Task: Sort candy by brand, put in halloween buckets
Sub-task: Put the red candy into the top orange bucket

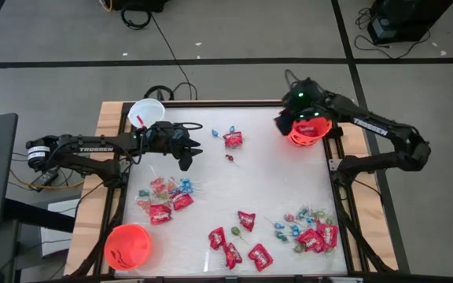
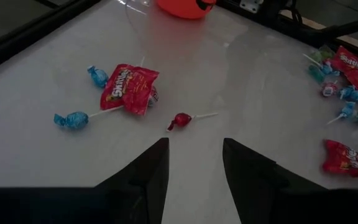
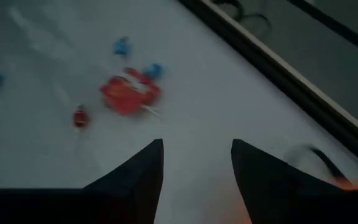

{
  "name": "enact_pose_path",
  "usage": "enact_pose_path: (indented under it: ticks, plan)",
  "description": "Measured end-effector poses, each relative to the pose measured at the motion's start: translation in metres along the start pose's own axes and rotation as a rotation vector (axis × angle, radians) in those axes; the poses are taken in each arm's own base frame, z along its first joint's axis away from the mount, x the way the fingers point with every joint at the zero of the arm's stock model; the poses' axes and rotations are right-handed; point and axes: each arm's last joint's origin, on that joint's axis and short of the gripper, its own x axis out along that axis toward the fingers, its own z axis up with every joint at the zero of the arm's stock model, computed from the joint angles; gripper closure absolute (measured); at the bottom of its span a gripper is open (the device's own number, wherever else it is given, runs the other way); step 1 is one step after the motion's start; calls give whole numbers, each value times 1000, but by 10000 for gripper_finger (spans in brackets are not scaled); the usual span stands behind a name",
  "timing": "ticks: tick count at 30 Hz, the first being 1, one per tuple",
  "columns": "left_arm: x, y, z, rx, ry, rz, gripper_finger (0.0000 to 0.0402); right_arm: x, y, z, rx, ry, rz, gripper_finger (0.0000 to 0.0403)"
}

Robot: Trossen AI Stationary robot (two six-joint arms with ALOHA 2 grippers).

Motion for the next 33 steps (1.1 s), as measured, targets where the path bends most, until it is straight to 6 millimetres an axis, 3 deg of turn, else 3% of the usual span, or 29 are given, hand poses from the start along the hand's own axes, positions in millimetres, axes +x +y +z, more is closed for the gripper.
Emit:
enact_pose_path:
  ticks: [9,16,25,30,33]
  plan:
    - [0,0,0,-10,1,0,245,81,50,7,-182,-32,138,203]
    - [0,1,0,-13,-10,35,245,142,61,1,-126,32,153,203]
    - [0,1,0,-32,-10,36,245,182,63,16,-118,181,90,203]
    - [0,1,0,-50,-9,36,245,200,60,14,-79,275,77,205]
    - [0,1,0,-51,-9,36,245,207,56,10,-48,329,60,227]
